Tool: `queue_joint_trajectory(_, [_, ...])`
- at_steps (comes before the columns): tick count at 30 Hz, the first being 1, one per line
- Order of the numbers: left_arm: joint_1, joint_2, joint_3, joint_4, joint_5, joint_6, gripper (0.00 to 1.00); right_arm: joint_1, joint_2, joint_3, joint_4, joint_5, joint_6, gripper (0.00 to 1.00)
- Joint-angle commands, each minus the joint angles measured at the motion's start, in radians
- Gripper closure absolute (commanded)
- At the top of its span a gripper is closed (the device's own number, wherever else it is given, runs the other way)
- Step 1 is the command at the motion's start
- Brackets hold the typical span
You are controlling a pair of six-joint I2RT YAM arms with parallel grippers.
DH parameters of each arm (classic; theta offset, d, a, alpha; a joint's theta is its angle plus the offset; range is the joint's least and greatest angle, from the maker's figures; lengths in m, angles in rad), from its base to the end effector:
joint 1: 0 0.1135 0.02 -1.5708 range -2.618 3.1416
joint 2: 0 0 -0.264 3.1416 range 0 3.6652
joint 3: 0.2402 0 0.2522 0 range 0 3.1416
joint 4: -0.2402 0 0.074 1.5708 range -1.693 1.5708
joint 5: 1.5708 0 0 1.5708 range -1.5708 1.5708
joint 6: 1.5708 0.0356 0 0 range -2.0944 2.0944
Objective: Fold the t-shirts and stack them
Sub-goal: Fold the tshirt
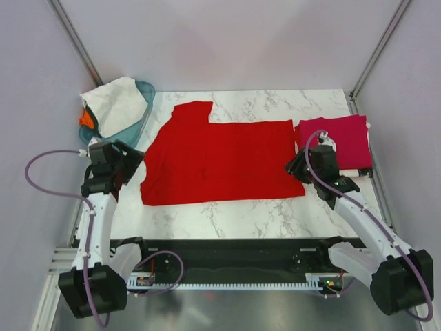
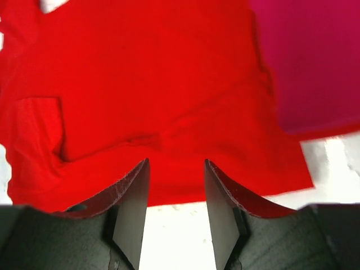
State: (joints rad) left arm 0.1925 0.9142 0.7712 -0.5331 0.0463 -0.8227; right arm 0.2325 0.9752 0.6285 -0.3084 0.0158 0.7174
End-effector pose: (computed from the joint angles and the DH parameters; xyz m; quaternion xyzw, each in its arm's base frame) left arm 0.1920 0.0357 0.2785 -0.4294 0.7926 -0.1539 0.4047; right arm 0.2041 0.0477 0.2385 0.2187 0.8699 0.1958 0.3963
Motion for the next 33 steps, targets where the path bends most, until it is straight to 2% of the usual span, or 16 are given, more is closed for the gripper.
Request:
queue_joint_trajectory(1, [-0.039, 0.061, 0.097, 0.23, 0.103, 0.103, 0.19, 0.07, 0.087, 0.144, 0.046, 0.122, -0.064, 0.49])
queue_joint_trajectory(3, [-0.089, 0.135, 0.146, 0.277, 0.069, 0.092, 0.16, 0.077, 0.146, 0.227, 0.048, 0.148, -0.094, 0.5])
queue_joint_trajectory(5, [-0.148, 0.239, 0.221, 0.318, -0.006, 0.105, 0.16, 0.077, 0.274, 0.313, 0.055, 0.171, -0.13, 0.53])
queue_joint_trajectory(8, [-0.18, 0.366, 0.348, 0.324, -0.043, 0.126, 0.16, 0.077, 0.368, 0.402, 0.055, 0.194, -0.154, 0.53])
queue_joint_trajectory(9, [-0.226, 0.446, 0.376, 0.334, -0.075, 0.128, 0.16, 0.077, 0.425, 0.457, 0.055, 0.213, -0.159, 0.53])
queue_joint_trajectory(11, [-0.238, 0.532, 0.454, 0.381, -0.079, 0.132, 0.16, 0.077, 0.477, 0.508, 0.055, 0.219, -0.164, 0.52])
queue_joint_trajectory(12, [-0.249, 0.622, 0.482, 0.393, -0.077, 0.135, 0.16, 0.077, 0.531, 0.56, 0.055, 0.225, -0.174, 0.51])
queue_joint_trajectory(19, [-0.257, 1.013, 0.839, 0.398, -0.053, 0.158, 0.17, 0.065, 0.81, 0.841, -0.006, 0.246, -0.228, 0.47])
queue_joint_trajectory(26, [-0.263, 1.297, 1.134, 0.363, -0.051, 0.175, 0.2, 0.033, 1.033, 1.066, -0.096, 0.263, -0.263, 0.44])
queue_joint_trajectory(30, [-0.263, 1.434, 1.278, 0.36, -0.005, 0.168, 0.29, 0.013, 1.152, 1.186, -0.144, 0.314, -0.288, 0.44])
queue_joint_trajectory(33, [-0.263, 1.514, 1.356, 0.363, -0.01, 0.166, 0.3, -0.01, 1.207, 1.235, -0.167, 0.317, -0.294, 0.44])
